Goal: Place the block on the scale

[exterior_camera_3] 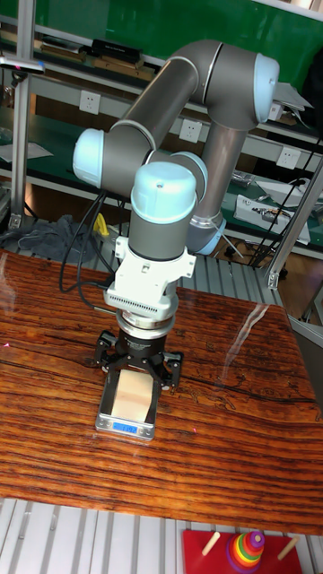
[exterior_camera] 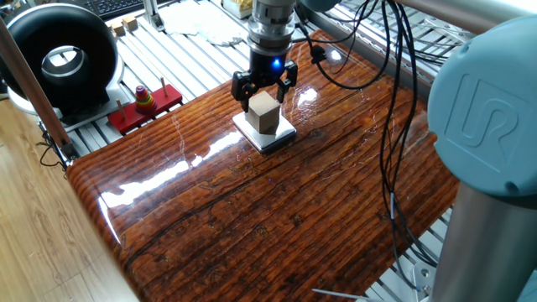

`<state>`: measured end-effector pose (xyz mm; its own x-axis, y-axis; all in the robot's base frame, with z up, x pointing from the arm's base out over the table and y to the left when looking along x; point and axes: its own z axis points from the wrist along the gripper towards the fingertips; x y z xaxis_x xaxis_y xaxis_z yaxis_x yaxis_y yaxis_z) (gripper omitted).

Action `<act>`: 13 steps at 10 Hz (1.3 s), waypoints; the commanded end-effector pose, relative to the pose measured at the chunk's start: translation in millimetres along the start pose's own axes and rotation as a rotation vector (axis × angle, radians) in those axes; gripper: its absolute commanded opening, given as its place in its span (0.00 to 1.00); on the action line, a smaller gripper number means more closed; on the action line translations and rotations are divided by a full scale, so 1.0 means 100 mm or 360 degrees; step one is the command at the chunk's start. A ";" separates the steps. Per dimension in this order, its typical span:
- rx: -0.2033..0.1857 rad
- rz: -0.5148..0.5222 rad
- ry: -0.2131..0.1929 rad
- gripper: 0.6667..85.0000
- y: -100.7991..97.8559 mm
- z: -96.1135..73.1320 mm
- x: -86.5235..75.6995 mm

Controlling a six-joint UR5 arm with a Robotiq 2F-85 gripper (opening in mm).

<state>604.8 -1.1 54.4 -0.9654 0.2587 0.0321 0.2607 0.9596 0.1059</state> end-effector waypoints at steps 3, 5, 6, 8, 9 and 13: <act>-0.0065 -0.0008 -0.0032 0.96 0.10 -0.02 -0.05; -0.0070 -0.0018 -0.0041 0.93 0.11 -0.03 -0.08; -0.0031 -0.0033 -0.0038 0.91 0.05 -0.07 -0.10; 0.0066 -0.0091 -0.0016 0.87 -0.09 -0.20 -0.13; 0.0060 -0.0081 0.0003 0.86 -0.07 -0.29 -0.13; 0.0101 -0.0095 0.0091 0.55 -0.26 -0.61 -0.24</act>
<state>618.2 -25.7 92.3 -0.9787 0.1993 0.0493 0.2018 0.9781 0.0519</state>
